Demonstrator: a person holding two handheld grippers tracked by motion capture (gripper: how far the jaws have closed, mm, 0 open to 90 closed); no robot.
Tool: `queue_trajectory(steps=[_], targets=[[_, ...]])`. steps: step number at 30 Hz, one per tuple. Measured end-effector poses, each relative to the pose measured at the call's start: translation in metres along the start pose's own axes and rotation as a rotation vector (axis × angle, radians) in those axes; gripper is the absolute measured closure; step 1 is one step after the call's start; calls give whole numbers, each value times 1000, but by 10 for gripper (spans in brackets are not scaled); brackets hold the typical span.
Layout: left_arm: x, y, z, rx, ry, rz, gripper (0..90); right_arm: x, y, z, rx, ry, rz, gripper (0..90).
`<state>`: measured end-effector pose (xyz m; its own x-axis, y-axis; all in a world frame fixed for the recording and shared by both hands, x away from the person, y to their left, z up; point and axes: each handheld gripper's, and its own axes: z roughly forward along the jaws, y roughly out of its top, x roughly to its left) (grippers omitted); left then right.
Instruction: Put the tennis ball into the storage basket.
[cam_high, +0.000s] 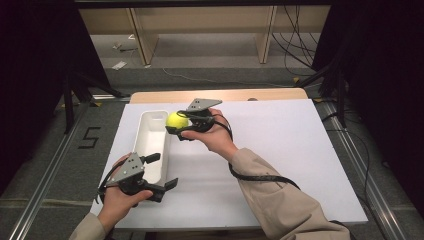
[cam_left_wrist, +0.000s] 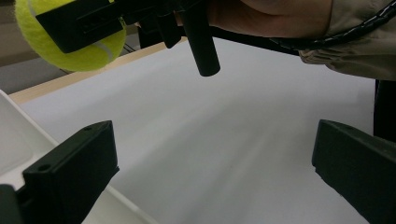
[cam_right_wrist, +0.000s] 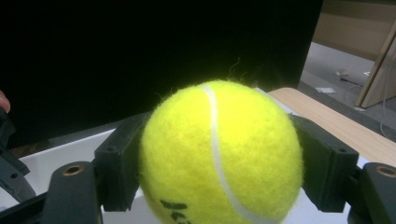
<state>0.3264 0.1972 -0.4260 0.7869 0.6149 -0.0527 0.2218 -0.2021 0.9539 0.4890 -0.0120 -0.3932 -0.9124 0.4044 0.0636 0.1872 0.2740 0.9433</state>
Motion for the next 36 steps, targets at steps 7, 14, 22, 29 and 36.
queue_trajectory(steps=[7, 14, 22, 29, 36], targets=[[0, 0, 0, 1, 0, 0, 0, 0, 1, 2, 1, 4, 0, 266], [0, 0, 0, 1, 0, 1, 0, 1, 3, 4, 2, 6, 2, 266], [0, 0, 0, 1, -1, 1, 0, 0, 4, 8, 0, 9, 1, 266], [0, 0, 0, -1, -1, 1, 0, 1, 5, 10, 1, 13, 0, 266], [0, 0, 0, -1, -2, 1, 0, 2, 7, 12, 1, 16, -1, 266]])
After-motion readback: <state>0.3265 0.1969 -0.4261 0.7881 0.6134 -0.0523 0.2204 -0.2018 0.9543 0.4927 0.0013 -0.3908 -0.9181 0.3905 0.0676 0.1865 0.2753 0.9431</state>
